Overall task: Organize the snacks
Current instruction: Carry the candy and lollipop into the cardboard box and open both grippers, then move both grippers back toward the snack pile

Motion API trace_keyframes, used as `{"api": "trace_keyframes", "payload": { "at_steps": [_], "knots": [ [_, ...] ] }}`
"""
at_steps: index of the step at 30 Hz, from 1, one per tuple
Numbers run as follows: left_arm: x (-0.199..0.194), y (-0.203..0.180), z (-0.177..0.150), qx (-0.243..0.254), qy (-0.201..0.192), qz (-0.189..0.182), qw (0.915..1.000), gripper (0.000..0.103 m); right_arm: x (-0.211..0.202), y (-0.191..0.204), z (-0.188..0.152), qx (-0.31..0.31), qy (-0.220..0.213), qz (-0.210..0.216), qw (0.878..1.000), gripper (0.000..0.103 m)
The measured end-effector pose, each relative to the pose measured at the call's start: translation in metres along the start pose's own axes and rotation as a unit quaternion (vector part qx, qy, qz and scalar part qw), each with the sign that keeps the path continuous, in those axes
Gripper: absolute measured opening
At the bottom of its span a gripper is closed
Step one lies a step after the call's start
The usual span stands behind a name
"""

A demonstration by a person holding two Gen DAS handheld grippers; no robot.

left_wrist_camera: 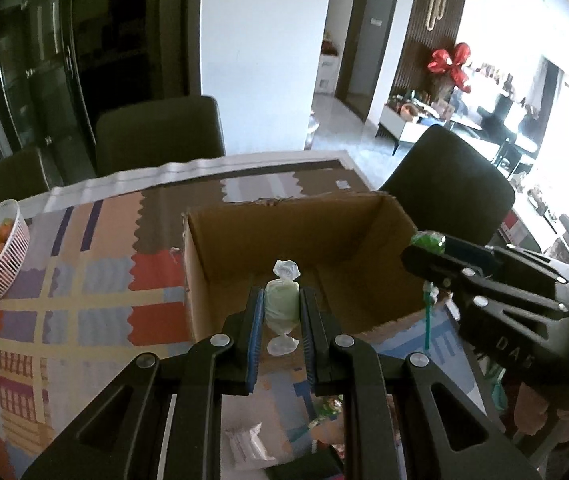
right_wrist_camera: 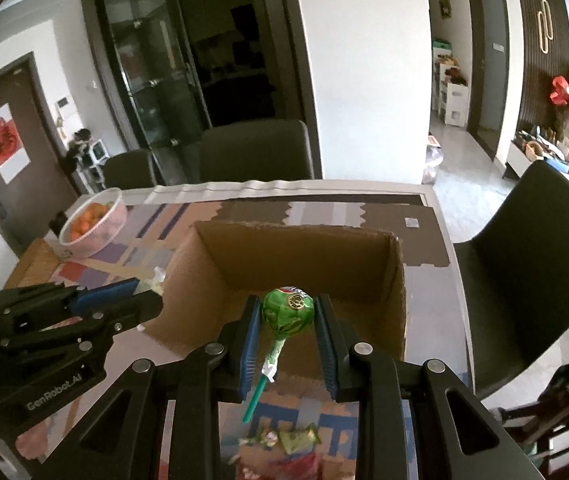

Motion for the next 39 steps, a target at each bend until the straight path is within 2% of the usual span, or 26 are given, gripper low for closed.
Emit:
{"api": "trace_keyframes", "payload": {
  "at_steps": [6,11,12,13,14,16,21,39],
  "knots": [
    [0.025,0.004,0.005,-0.005,0.031,-0.002,0.9995,0.019,0.021,-0.012,0.011,0.024,0.011,-0.02,0.999,0.028],
    [0.031,0.004,0.008,-0.007,0.034,0.005,0.9994,0.02,0.036,-0.017,0.012,0.023,0.017,-0.041,0.999,0.029],
    [0.03,0.004,0.008,-0.009,0.032,0.009,0.9994,0.022,0.036,-0.017,0.012,0.022,0.018,-0.045,0.999,0.031],
    [0.028,0.006,0.007,-0.011,0.027,0.013,0.9995,0.027,0.037,-0.018,0.012,0.021,0.02,-0.05,0.998,0.043],
    [0.026,0.006,0.006,-0.01,0.024,0.016,0.9995,0.031,0.037,-0.019,0.01,0.022,0.022,-0.056,0.998,0.051],
    [0.022,0.006,0.005,-0.004,0.022,0.03,0.9993,0.032,0.035,-0.02,0.008,0.018,0.02,-0.063,0.998,0.051],
    [0.006,0.001,-0.008,0.003,0.005,0.038,0.9993,0.042,0.018,-0.019,-0.008,0.002,0.012,-0.066,0.998,0.051],
    [-0.072,-0.037,-0.095,0.004,-0.058,0.038,0.9976,0.05,-0.063,0.003,-0.081,-0.031,-0.046,-0.028,0.998,0.051]
  ]
}}
Point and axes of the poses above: each gripper's, at about its wrist camera, not at the fingertips, and x roughly the way its jaws point, y to its left, z to its top, the point moved 6 cm from there along x, roughly the way its jaws point, and after that the axes turned 8 degrees about x, right-handed, at the moved point
